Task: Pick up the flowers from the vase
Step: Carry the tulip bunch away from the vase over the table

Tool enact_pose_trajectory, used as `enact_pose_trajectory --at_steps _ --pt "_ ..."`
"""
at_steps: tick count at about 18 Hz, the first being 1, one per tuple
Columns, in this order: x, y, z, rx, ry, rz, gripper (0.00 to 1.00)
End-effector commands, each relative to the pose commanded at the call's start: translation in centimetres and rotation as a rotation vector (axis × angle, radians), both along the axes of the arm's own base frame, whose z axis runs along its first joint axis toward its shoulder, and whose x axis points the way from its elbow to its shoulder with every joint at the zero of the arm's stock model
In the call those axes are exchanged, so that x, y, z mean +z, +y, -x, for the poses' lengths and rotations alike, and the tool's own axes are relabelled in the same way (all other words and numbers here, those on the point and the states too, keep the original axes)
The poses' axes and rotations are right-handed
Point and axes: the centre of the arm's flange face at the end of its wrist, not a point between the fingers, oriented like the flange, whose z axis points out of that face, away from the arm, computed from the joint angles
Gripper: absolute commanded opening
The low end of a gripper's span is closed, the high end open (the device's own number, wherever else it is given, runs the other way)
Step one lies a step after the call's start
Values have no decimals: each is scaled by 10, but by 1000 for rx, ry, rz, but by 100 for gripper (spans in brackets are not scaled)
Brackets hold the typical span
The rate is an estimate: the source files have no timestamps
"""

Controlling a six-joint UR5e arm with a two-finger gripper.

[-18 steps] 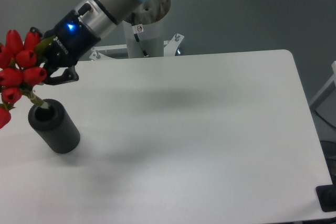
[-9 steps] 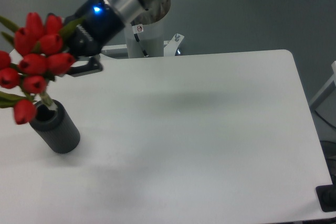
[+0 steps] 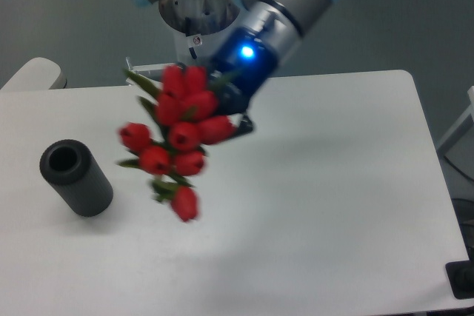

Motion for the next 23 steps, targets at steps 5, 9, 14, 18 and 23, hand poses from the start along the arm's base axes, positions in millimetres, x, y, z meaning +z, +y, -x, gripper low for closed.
enact_pose_trajectory --at_steps 5,9,14,18,23 --pt "-26 -14 39 16 64 -4 27" --pt "-41 -14 43 -18 155 -17 27" --pt "-55 -22 51 -15 178 -9 27" --pt "-62 -27 55 -19 206 -13 27" --pt "-64 -29 54 -20 211 -11 27"
